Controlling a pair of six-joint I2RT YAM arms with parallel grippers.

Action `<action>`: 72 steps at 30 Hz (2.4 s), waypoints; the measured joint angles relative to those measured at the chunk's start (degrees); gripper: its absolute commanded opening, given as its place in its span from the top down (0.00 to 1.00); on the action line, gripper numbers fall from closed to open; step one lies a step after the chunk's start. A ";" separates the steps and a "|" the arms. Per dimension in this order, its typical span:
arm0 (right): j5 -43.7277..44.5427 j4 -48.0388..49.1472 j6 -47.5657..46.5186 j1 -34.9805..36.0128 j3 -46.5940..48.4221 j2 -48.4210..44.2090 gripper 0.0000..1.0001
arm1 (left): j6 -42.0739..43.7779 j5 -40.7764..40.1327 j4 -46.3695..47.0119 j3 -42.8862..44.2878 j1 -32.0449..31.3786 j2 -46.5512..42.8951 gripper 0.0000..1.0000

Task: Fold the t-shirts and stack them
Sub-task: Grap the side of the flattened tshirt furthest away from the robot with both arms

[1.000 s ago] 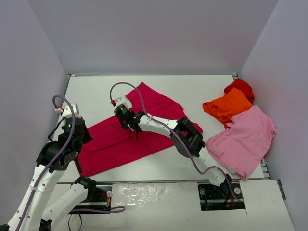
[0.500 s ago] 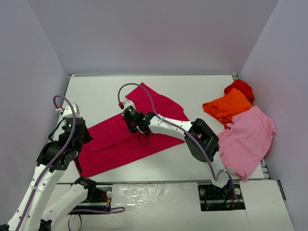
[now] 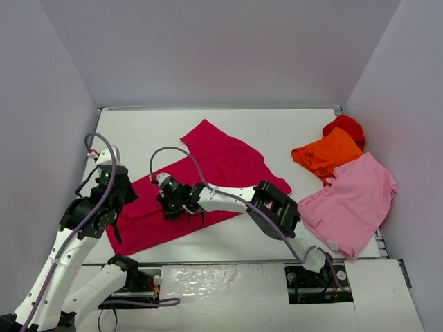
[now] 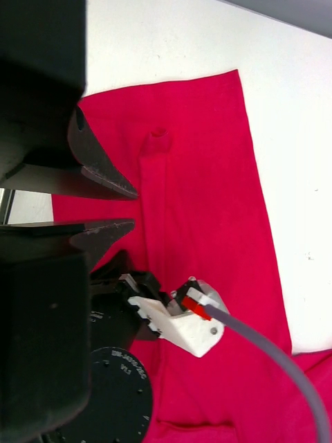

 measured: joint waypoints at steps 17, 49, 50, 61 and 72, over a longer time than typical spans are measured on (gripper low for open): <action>-0.88 2.97 -1.31 -1.76 12.17 8.18 1.00 | 0.02 -0.02 -0.12 0.00 0.00 -1.44 0.85; 29.92 -10.57 3.29 -15.76 -20.76 -30.26 1.00 | -0.67 30.57 16.34 -3.78 -0.92 26.90 1.00; 30.83 -10.83 3.40 -17.70 -21.26 -30.51 1.00 | -1.16 31.93 17.18 -4.87 -1.11 28.30 1.00; 35.56 -10.74 1.10 -24.27 -21.54 -16.06 1.00 | -3.30 35.71 21.02 -6.86 -1.84 29.75 1.00; 38.70 -7.86 -2.04 -31.21 -13.39 -8.63 1.00 | -3.03 34.32 19.24 -6.78 -1.82 28.13 1.00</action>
